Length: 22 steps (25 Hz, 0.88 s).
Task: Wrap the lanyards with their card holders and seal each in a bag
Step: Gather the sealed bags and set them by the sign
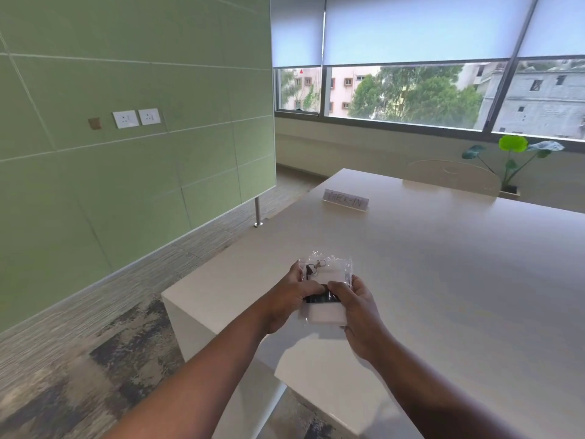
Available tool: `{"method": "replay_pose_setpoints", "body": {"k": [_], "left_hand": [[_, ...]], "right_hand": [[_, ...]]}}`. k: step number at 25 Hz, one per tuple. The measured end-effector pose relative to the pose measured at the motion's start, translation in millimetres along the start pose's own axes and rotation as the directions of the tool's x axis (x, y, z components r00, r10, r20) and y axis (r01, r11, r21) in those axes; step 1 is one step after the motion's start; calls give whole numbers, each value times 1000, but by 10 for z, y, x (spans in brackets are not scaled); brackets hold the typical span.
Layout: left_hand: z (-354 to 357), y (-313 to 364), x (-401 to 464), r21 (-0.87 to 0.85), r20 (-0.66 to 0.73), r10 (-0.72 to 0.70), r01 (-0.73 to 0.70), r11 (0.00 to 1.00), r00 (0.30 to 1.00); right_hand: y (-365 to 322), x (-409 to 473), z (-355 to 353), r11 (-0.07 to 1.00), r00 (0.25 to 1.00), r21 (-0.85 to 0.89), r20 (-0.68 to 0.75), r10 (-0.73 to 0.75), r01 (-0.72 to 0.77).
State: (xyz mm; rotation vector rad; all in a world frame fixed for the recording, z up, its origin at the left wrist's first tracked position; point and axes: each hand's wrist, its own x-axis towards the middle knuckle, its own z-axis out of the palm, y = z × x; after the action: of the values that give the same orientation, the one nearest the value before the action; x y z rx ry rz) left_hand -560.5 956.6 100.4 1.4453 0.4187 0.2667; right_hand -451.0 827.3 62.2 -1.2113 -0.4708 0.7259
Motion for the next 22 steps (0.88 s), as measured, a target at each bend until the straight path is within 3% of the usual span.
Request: {"method": "replay_pose_setpoints", "body": {"k": [9, 15, 22], "left_hand": [[-794, 122, 672, 49, -187, 61, -53, 997, 981], [-1032, 84, 1190, 58, -148, 59, -51, 997, 987], [-1415, -169, 2012, 100, -8, 29, -28, 995, 1000]], "right_hand": [[210, 1103, 542, 999, 997, 21, 70, -29, 28], [254, 1509, 497, 988, 989, 53, 0, -147, 147], [530, 2049, 533, 975, 956, 62, -221, -196, 214]]}}
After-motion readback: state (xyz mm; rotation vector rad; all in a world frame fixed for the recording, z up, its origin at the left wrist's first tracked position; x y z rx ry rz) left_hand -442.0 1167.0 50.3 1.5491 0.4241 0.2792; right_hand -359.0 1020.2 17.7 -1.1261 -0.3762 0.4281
